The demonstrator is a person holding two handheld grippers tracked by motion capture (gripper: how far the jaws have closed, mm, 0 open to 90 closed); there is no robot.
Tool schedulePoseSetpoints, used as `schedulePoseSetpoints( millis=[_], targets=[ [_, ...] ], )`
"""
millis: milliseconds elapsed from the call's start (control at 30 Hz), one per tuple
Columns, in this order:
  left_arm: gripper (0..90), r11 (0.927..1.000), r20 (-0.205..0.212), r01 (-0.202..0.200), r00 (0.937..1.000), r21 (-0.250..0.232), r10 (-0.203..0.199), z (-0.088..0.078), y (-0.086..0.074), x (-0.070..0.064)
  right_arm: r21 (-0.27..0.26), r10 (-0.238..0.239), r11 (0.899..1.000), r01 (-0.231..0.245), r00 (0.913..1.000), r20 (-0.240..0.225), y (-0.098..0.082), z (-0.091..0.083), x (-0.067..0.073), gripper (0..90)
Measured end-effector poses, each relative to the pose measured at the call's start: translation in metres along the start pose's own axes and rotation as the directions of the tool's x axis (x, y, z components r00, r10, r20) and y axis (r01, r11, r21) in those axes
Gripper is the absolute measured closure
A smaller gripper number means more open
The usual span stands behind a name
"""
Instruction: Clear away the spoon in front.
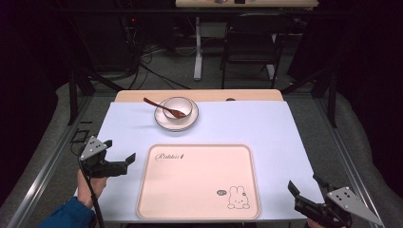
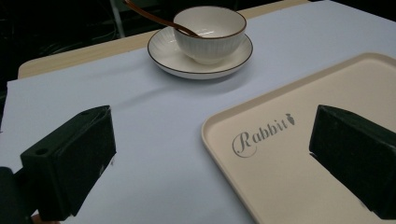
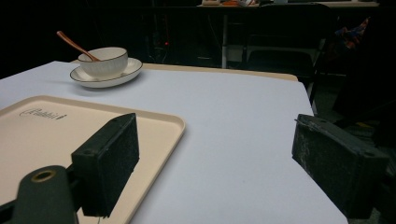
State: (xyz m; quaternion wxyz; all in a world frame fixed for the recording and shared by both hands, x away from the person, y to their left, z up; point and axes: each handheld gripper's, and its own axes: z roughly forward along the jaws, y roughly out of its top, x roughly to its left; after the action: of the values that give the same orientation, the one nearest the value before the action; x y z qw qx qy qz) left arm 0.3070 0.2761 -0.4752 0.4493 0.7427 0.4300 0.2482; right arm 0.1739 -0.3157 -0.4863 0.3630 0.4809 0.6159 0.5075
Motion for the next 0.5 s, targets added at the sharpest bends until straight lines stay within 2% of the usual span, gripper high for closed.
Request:
schedulePoseSetpoints(
  millis=[300,433,500],
  targets=[
    [0.4,0.9999,-0.018,-0.010,0.9998,0.002,0.010,0.013,0.006,-0.002,0.017,0.003,1.000,-0.003,1.0000,0.001,0.001,0.003,0.002,13.8],
    [0.4,1.0000,-0.029,-0.009,0.9995,-0.004,0.009,0.017,0.010,-0.002,0.055,-0.020,0.998,0.020,0.9997,0.010,0.002,0.007,0.007,14.1],
    [0.4,1.0000,-0.031,-0.007,0.9995,-0.006,0.007,0.020,0.011,-0.002,0.078,-0.023,0.997,0.021,0.9993,0.031,0.003,0.009,0.007,14.1]
  ],
)
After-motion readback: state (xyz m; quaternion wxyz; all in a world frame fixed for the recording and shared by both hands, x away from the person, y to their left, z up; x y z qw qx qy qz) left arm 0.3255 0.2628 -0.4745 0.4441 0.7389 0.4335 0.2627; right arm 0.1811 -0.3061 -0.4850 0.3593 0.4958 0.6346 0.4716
